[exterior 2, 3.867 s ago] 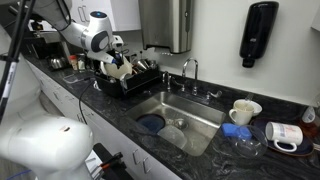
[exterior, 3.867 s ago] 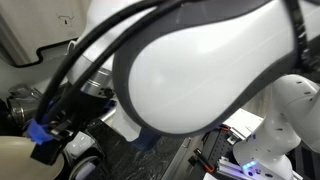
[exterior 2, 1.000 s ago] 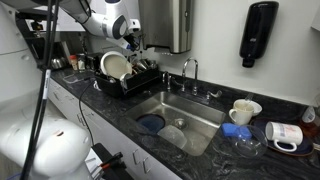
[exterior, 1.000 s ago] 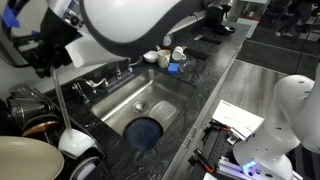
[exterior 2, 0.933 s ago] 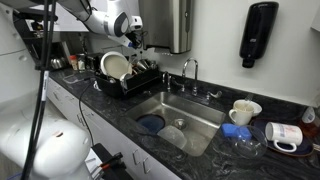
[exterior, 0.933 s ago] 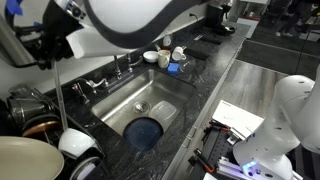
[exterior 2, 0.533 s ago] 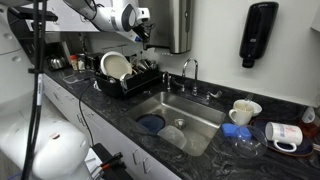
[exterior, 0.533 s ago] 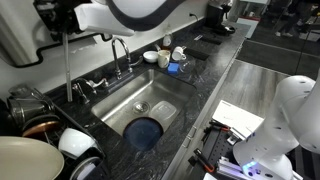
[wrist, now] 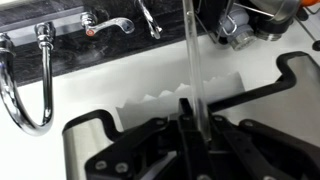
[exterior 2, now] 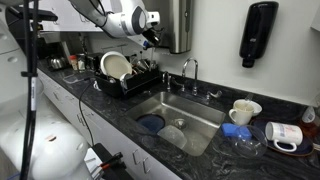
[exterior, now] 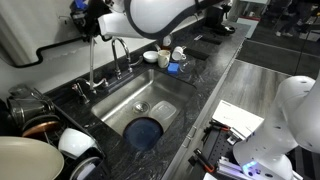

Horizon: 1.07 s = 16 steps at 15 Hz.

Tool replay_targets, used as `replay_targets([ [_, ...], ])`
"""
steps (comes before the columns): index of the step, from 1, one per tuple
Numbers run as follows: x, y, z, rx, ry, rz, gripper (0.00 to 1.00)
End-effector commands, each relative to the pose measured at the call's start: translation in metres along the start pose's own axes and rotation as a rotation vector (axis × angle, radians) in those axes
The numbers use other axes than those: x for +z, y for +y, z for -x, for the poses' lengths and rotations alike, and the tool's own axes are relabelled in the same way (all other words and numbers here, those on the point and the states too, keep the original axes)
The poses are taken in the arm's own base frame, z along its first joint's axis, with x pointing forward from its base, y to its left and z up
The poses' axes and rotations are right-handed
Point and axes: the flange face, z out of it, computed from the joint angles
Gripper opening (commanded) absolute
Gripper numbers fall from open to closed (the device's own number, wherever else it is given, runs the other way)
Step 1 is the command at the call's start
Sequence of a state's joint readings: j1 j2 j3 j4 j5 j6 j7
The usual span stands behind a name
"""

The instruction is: Put the straw inside the mug

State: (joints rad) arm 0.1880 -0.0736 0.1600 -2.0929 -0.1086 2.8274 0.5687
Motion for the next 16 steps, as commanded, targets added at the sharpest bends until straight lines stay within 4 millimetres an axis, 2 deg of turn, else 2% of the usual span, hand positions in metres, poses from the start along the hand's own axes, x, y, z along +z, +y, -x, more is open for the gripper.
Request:
replay_targets([
  [1, -0.001, 0.035, 0.016, 0.035, -0.026, 0.052, 0.02],
  [6, 0.001, 0.08, 0.027, 0.073, -0.049, 0.119, 0.02],
  [16, -0.02, 0.184, 0.022, 0.177, -0.047, 0.256, 0.02],
])
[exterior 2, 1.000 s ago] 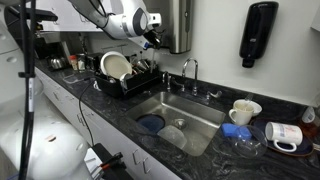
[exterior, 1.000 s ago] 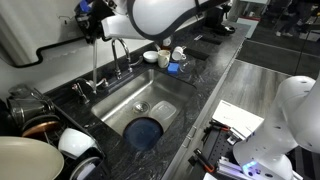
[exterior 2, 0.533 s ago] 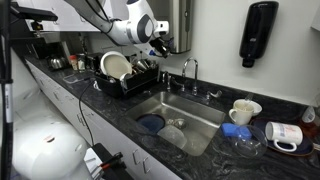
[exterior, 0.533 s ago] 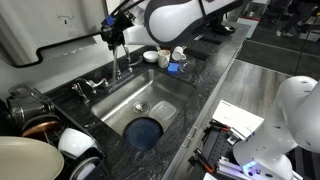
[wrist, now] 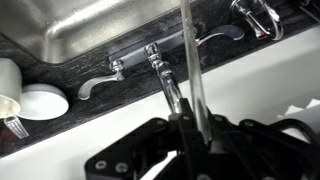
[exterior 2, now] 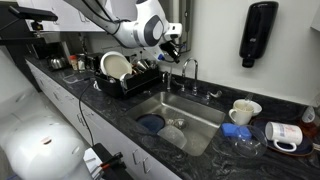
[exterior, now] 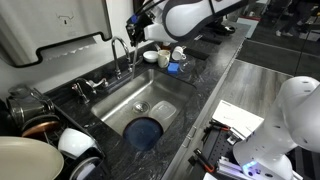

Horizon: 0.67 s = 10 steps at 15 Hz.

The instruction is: Put the straw inside the mug

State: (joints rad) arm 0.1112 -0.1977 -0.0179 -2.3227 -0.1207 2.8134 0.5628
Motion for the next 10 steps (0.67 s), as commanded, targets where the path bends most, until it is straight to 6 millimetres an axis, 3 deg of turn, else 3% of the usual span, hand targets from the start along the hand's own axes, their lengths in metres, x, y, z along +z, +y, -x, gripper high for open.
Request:
replay_targets([
  [1, -0.005, 0.037, -0.001, 0.004, 0.005, 0.07, 0.02],
  [5, -0.001, 0.077, -0.021, 0.024, 0.046, 0.138, 0.02],
  [10, -0.002, 0.11, -0.047, 0.034, 0.109, 0.222, 0.02],
])
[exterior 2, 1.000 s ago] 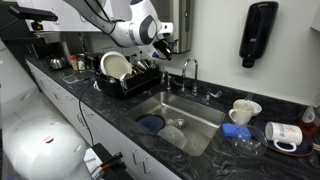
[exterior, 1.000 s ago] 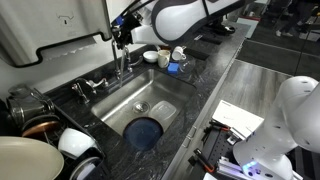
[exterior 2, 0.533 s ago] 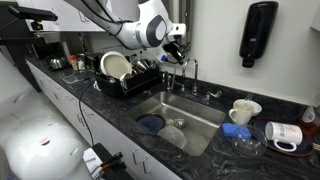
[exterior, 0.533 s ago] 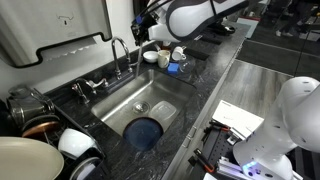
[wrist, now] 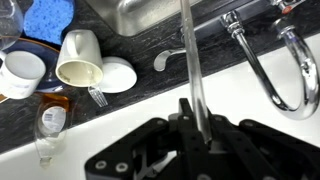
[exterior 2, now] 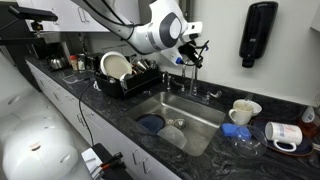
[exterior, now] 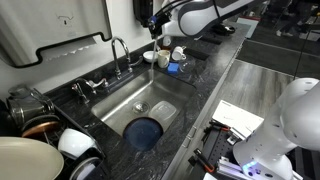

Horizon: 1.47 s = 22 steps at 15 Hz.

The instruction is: Put the straw inside the mug

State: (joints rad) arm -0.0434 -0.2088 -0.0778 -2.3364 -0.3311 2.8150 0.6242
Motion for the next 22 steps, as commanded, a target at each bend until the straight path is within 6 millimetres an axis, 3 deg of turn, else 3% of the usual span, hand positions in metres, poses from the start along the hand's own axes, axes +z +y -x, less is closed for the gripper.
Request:
replay_targets([
  [1, 0.005, 0.016, -0.02, -0.002, 0.051, 0.063, 0.02],
  [7, 0.015, 0.032, -0.045, -0.008, 0.141, 0.141, 0.02],
  [16, 0.06, 0.036, -0.086, -0.018, 0.275, 0.225, 0.02],
  [22, 0.082, 0.055, -0.112, -0.063, 0.381, 0.312, 0.02],
])
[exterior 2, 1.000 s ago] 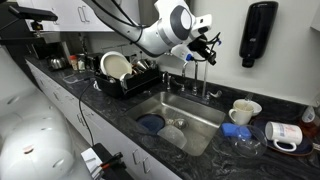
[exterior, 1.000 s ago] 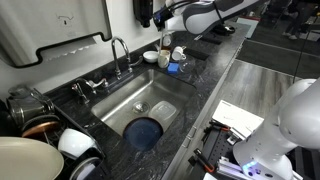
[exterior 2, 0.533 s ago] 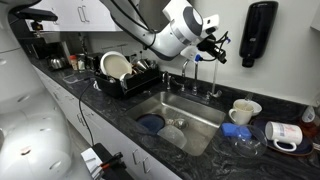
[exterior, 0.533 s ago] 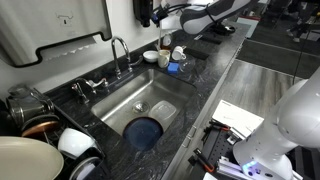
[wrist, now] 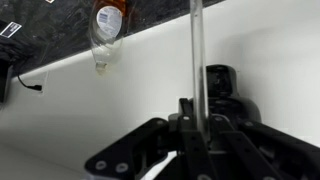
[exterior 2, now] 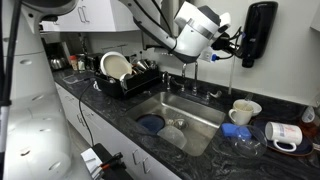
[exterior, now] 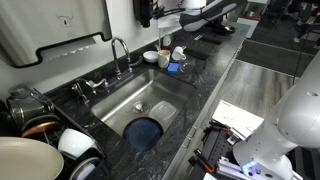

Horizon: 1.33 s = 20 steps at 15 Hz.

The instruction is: Put the straw inside the mug

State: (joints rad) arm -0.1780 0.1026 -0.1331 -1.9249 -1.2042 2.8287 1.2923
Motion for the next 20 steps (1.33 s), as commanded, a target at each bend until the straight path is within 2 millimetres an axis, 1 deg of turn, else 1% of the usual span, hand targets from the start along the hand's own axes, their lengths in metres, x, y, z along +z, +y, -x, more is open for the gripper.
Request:
replay_targets([
  [1, 0.027, 0.004, -0.007, -0.024, 0.056, 0.034, 0.02],
  [6, 0.057, 0.006, 0.007, -0.05, 0.06, 0.07, 0.02],
  [10, 0.075, 0.004, 0.024, -0.075, 0.044, 0.087, 0.02],
  [16, 0.094, 0.001, 0.053, -0.12, -0.001, 0.104, 0.02],
  [20, 0.101, 0.0, 0.063, -0.136, -0.019, 0.107, 0.02],
])
